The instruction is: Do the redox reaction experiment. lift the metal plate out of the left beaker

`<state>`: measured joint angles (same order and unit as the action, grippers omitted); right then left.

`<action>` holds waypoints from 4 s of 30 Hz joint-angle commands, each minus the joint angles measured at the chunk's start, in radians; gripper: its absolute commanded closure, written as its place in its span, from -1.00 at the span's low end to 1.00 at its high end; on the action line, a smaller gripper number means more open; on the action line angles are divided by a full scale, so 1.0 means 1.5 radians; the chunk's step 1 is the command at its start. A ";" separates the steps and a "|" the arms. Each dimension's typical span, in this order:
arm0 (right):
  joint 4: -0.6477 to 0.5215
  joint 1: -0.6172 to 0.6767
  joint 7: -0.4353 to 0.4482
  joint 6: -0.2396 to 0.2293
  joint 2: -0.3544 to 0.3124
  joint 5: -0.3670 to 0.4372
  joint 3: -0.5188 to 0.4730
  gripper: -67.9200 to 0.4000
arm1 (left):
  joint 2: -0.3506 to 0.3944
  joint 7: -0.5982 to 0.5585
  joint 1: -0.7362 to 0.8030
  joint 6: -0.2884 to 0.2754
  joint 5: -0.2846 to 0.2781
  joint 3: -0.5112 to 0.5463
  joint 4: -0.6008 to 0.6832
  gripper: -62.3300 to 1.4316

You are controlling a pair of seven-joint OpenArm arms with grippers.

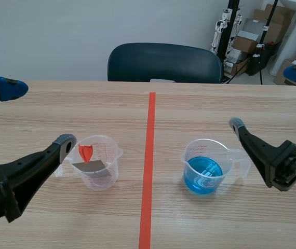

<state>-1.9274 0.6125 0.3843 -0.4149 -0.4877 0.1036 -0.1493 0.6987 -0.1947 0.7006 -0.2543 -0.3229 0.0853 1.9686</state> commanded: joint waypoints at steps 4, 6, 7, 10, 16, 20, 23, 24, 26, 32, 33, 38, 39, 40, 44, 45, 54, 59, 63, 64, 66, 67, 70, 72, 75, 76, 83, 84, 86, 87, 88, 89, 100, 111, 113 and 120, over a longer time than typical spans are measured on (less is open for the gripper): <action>-0.013 -0.009 0.010 0.002 -0.002 0.005 -0.006 -1.00 | -0.004 -0.009 -0.002 0.004 -0.007 -0.004 0.005 -1.00; -0.013 -0.009 0.010 0.002 -0.002 0.005 -0.006 -1.00 | -0.004 -0.009 -0.002 0.004 -0.007 -0.004 0.005 -1.00; -0.013 -0.009 0.010 0.002 -0.002 0.005 -0.006 -1.00 | -0.004 -0.009 -0.002 0.004 -0.007 -0.004 0.005 -1.00; -0.013 -0.009 0.010 0.002 -0.002 0.005 -0.006 -1.00 | -0.004 -0.009 -0.002 0.004 -0.007 -0.004 0.005 -1.00; -0.013 -0.009 0.010 0.000 -0.002 0.005 -0.006 -1.00 | -0.004 -0.009 -0.002 0.004 -0.007 -0.004 0.005 -1.00; -0.013 -0.009 0.008 0.000 -0.002 0.002 -0.006 -1.00 | -0.004 -0.009 -0.002 0.004 -0.007 -0.004 0.005 -1.00; -0.013 -0.009 0.004 0.000 -0.002 0.003 -0.006 -1.00 | -0.004 -0.009 -0.002 0.004 -0.007 -0.004 0.005 -1.00; -0.013 -0.009 0.004 0.000 -0.002 0.003 -0.006 -1.00 | -0.004 -0.009 -0.002 0.004 -0.007 -0.004 0.005 -1.00; -0.013 -0.009 0.005 0.000 -0.002 0.003 -0.006 -1.00 | -0.004 -0.009 -0.002 0.003 -0.007 -0.004 0.005 -1.00; -0.013 -0.009 0.005 0.000 -0.002 0.003 -0.006 -1.00 | -0.004 -0.010 -0.002 -0.019 -0.007 -0.005 0.005 -1.00; -0.013 -0.009 0.005 0.000 -0.002 0.003 -0.006 -1.00 | -0.004 -0.010 -0.002 -0.019 -0.007 -0.005 0.005 -1.00; -0.013 -0.009 0.004 0.000 -0.002 0.002 -0.006 -1.00 | -0.004 -0.010 -0.002 -0.019 -0.007 -0.005 0.005 -1.00; -0.013 -0.009 0.004 0.000 -0.002 -0.002 -0.006 -1.00 | -0.004 -0.009 -0.002 -0.019 -0.007 -0.005 0.005 -1.00; -0.013 -0.009 0.002 0.000 -0.002 -0.008 -0.006 -1.00 | -0.004 -0.006 -0.002 -0.019 -0.007 -0.005 0.005 -1.00; -0.013 -0.009 0.002 0.000 -0.002 -0.010 -0.004 -1.00 | -0.004 0.060 0.008 -0.019 -0.010 -0.005 0.000 -1.00; -0.013 -0.009 0.002 0.000 -0.003 -0.009 -0.004 -1.00 | -0.004 0.054 0.016 -0.019 -0.019 -0.005 -0.005 -1.00; -0.013 -0.046 -0.014 -0.008 -0.054 -0.002 0.070 -1.00 | -0.014 -0.130 0.132 -0.019 -0.046 -0.004 -0.101 -0.59; -0.013 -0.095 -0.021 -0.008 -0.084 0.013 0.127 -1.00 | -0.048 -0.224 0.180 -0.019 -0.003 -0.004 -0.160 -0.33; -0.013 -0.140 -0.021 -0.008 -0.112 0.016 0.181 -1.00 | -0.088 -0.341 0.218 -0.019 0.036 -0.004 -0.217 -0.29; -0.013 -0.152 -0.021 -0.008 -0.121 0.015 0.199 -1.00 | -0.101 -0.369 0.226 -0.019 0.054 -0.004 -0.236 -0.29; -0.013 -0.170 -0.021 -0.008 -0.135 0.015 0.227 -1.00 | -0.120 -0.402 0.234 -0.019 0.078 -0.004 -0.261 -0.29; -0.013 -0.181 -0.021 -0.008 -0.141 0.014 0.243 -1.00 | -0.129 -0.419 0.235 -0.019 0.092 -0.004 -0.276 -0.29; -0.009 -0.215 -0.021 -0.008 -0.159 0.011 0.290 -1.00 | -0.161 -0.472 0.234 -0.017 0.132 -0.004 -0.326 -0.21; -0.006 -0.236 -0.020 -0.008 -0.170 0.010 0.318 -1.00 | -0.179 -0.517 0.234 -0.016 0.157 -0.004 -0.355 -0.14; -0.001 -0.267 -0.020 -0.008 -0.182 0.010 0.355 -1.00 | -0.200 -0.552 0.230 -0.014 0.196 -0.004 -0.388 -0.14; 0.001 -0.277 -0.020 -0.007 -0.183 0.009 0.366 -1.00 | -0.205 -0.561 0.229 -0.011 0.208 -0.004 -0.398 -0.15; 0.030 -0.345 -0.020 -0.007 -0.183 -0.012 0.452 -1.00 | -0.253 -0.568 0.200 0.037 0.228 -0.003 -0.451 -1.00; 0.036 -0.355 -0.020 -0.007 -0.183 -0.017 0.466 -1.00 | -0.261 -0.561 0.194 0.046 0.228 -0.003 -0.457 -1.00; 0.046 -0.377 -0.020 -0.007 -0.183 -0.023 0.496 -1.00 | -0.278 -0.543 0.180 0.058 0.229 -0.003 -0.467 -1.00; 0.051 -0.388 -0.020 -0.007 -0.183 -0.025 0.510 -1.00 | -0.286 -0.533 0.174 0.060 0.229 -0.003 -0.472 -1.00; 0.056 -0.399 -0.019 -0.007 -0.183 -0.029 0.524 -1.00 | -0.293 -0.526 0.167 0.065 0.229 -0.003 -0.477 -1.00; 0.060 -0.409 -0.017 -0.007 -0.182 -0.033 0.537 -1.00 | -0.301 -0.525 0.161 0.072 0.229 -0.003 -0.483 -1.00; 0.117 -0.522 -0.013 0.005 -0.159 -0.037 0.671 -1.00 | -0.325 -0.526 0.083 0.074 0.229 -0.003 -0.497 -1.00; 0.196 -0.608 -0.013 0.005 -0.096 -0.052 0.768 -1.00 | -0.325 -0.523 0.061 0.076 0.228 -0.003 -0.497 -1.00; 0.208 -0.619 -0.015 0.005 -0.084 -0.053 0.779 -1.00 | -0.325 -0.510 0.061 0.076 0.228 -0.003 -0.497 -1.00; 0.230 -0.641 -0.015 0.005 -0.058 -0.070 0.813 -1.00 | -0.321 -0.397 0.061 0.089 0.228 -0.003 -0.497 -1.00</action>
<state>-1.5730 -0.3305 0.3500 -0.4107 -0.5743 -0.0120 1.0714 0.2081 -0.7807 0.7868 -0.1230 0.0257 0.0853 1.2060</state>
